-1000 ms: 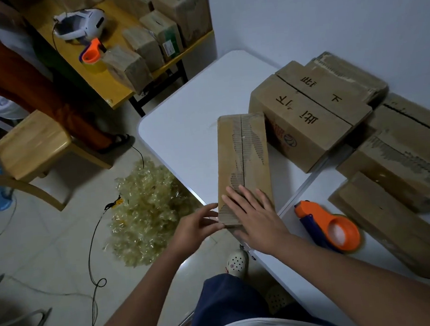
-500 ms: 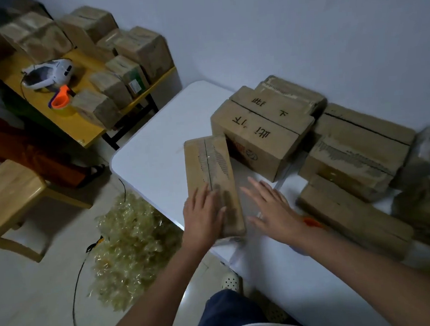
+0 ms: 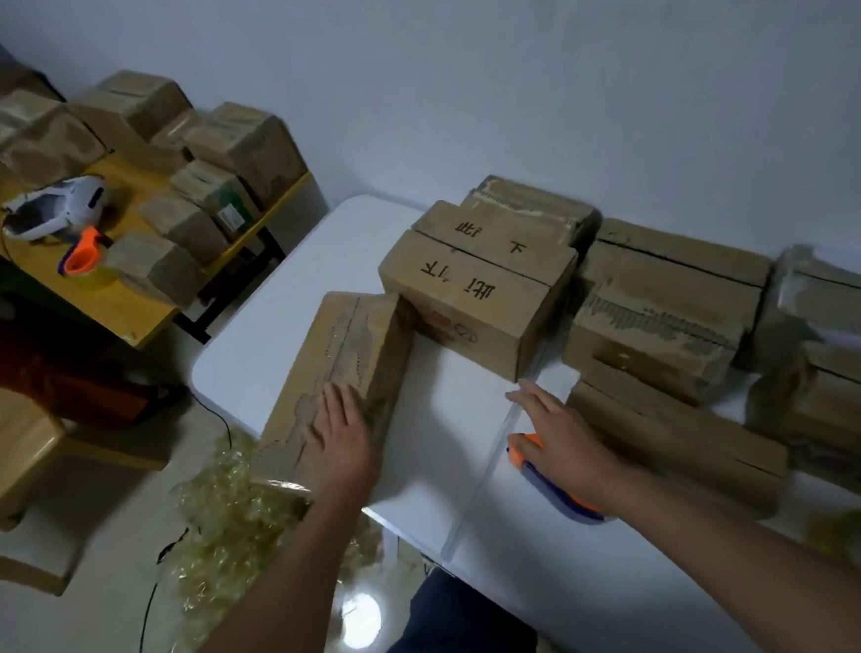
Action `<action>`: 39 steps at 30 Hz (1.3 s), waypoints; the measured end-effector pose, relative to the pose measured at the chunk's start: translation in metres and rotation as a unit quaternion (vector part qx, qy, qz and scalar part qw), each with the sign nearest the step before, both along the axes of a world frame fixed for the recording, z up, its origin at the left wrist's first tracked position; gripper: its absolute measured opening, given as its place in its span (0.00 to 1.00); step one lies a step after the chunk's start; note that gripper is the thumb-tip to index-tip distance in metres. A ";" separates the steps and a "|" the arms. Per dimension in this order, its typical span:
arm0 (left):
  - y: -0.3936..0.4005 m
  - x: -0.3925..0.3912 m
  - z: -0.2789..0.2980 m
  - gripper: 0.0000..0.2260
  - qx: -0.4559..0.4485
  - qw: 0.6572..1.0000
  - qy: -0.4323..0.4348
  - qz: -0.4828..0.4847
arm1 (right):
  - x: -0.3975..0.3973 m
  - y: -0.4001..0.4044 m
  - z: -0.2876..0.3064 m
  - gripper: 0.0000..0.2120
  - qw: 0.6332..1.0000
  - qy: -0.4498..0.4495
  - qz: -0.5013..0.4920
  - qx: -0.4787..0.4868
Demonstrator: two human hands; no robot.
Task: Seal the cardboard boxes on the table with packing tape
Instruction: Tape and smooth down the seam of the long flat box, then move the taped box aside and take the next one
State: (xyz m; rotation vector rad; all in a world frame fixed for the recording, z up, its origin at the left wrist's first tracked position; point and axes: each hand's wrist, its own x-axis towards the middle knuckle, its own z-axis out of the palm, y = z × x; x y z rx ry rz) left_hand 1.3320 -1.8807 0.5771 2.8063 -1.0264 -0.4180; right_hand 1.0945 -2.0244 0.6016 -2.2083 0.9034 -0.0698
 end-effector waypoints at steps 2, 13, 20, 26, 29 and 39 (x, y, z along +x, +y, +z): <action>-0.005 0.027 -0.001 0.34 0.000 1.000 -0.006 0.017 | 0.014 -0.003 0.002 0.24 0.997 -0.028 -0.054 0.054; -0.116 0.183 -0.006 0.32 -0.005 0.998 0.010 -0.061 | 0.103 -0.041 -0.008 0.16 0.859 -0.120 -0.465 0.177; -0.206 0.250 0.012 0.33 0.012 0.986 0.024 -0.167 | 0.128 -0.043 -0.004 0.23 0.821 -0.119 -0.535 0.160; -0.257 0.209 0.032 0.23 -0.192 0.938 0.124 -0.262 | 0.131 -0.036 -0.002 0.22 0.821 -0.127 -0.535 0.153; -0.264 0.174 0.030 0.27 -0.147 0.909 0.209 -0.329 | 0.125 -0.026 -0.007 0.20 0.841 -0.107 -0.511 0.141; -0.232 0.164 0.010 0.33 -0.110 0.903 0.161 -0.383 | 0.015 0.046 -0.050 0.29 0.858 0.247 -0.438 0.106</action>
